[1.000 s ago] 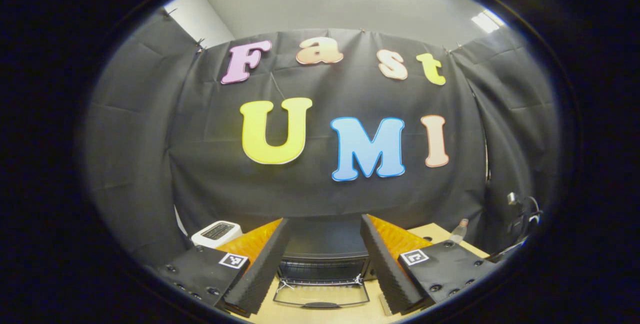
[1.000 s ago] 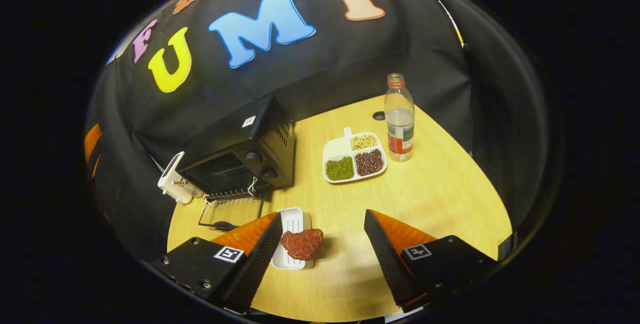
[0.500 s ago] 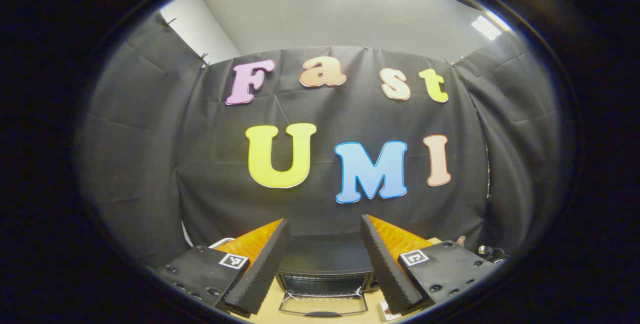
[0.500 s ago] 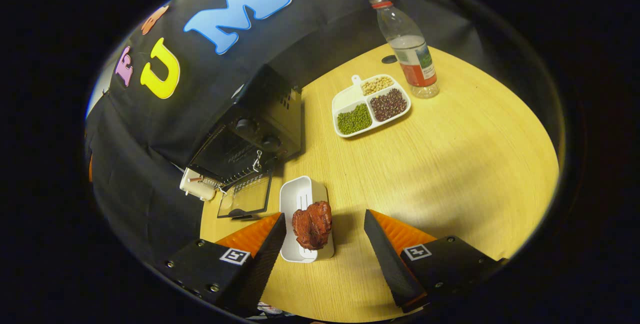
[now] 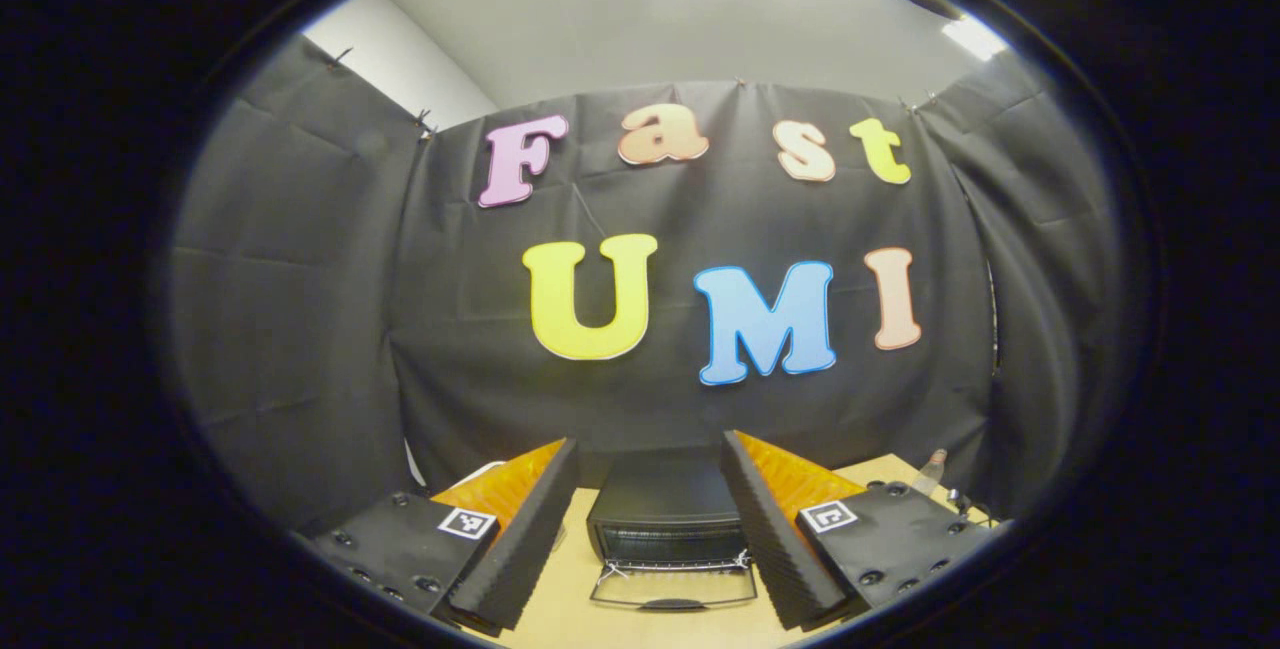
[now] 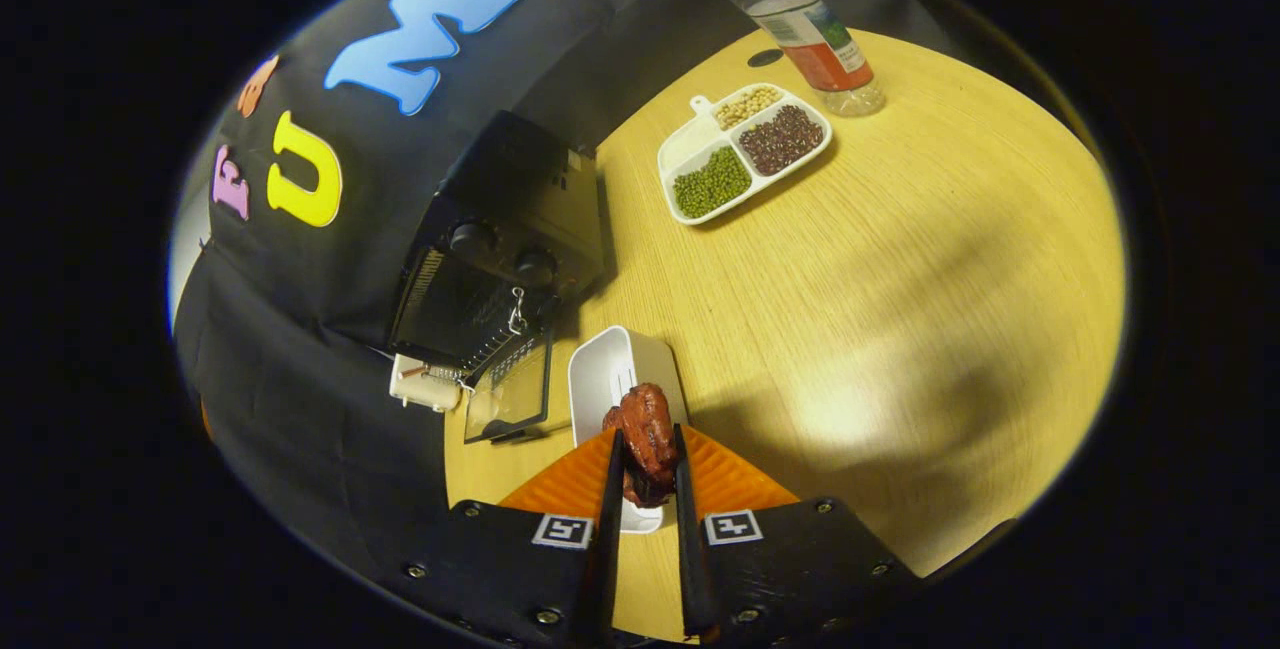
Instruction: Open the electric oven with the left hand, put the food in, and close the electric oven.
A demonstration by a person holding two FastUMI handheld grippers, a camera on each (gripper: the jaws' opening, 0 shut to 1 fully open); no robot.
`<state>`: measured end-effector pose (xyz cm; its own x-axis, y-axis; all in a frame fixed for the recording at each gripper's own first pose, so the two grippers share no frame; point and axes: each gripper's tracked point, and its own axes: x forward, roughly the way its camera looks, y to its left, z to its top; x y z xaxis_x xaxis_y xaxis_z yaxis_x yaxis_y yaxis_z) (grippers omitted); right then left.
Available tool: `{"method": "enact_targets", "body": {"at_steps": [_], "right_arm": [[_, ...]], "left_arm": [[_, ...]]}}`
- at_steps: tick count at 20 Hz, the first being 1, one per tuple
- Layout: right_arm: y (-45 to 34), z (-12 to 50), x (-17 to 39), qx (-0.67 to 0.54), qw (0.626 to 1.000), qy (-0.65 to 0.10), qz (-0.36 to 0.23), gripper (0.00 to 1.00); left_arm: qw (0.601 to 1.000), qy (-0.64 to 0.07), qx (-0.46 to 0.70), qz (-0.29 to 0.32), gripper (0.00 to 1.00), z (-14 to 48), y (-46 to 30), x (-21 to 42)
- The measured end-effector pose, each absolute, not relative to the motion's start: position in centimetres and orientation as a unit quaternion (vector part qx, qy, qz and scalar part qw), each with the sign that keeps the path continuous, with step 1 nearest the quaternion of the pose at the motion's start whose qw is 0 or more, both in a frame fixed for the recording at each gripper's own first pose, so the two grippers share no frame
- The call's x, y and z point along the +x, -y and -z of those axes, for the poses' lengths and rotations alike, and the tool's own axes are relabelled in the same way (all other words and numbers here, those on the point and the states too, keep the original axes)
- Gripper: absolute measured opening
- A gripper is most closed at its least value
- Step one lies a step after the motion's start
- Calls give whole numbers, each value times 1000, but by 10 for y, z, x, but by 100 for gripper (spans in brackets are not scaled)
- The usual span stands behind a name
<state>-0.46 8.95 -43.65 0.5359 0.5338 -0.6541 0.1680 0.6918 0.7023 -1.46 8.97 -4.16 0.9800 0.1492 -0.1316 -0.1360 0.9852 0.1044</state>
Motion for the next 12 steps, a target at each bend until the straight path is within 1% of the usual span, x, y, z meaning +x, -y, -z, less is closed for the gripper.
{"method": "enact_targets", "body": {"at_steps": [1,2,3,6,9,12], "right_arm": [[-90,433,-2,389,787,-465,-111,25],[-78,422,-3,404,780,-466,-102,15],[-76,421,-1,412,778,-464,-98,10],[-79,410,4,426,779,-450,-96,10],[-85,377,13,473,768,-419,-103,10],[-92,341,15,507,760,-389,-122,10]], "left_arm": [[994,-66,50,-71,100,39,-93,-14],[994,-64,51,-70,100,36,-95,-12],[995,-59,52,-64,100,33,-94,-12],[997,-46,52,-43,100,26,-92,-3],[998,-38,37,-23,100,22,-90,4],[999,-26,21,-9,100,8,-96,11]]}}
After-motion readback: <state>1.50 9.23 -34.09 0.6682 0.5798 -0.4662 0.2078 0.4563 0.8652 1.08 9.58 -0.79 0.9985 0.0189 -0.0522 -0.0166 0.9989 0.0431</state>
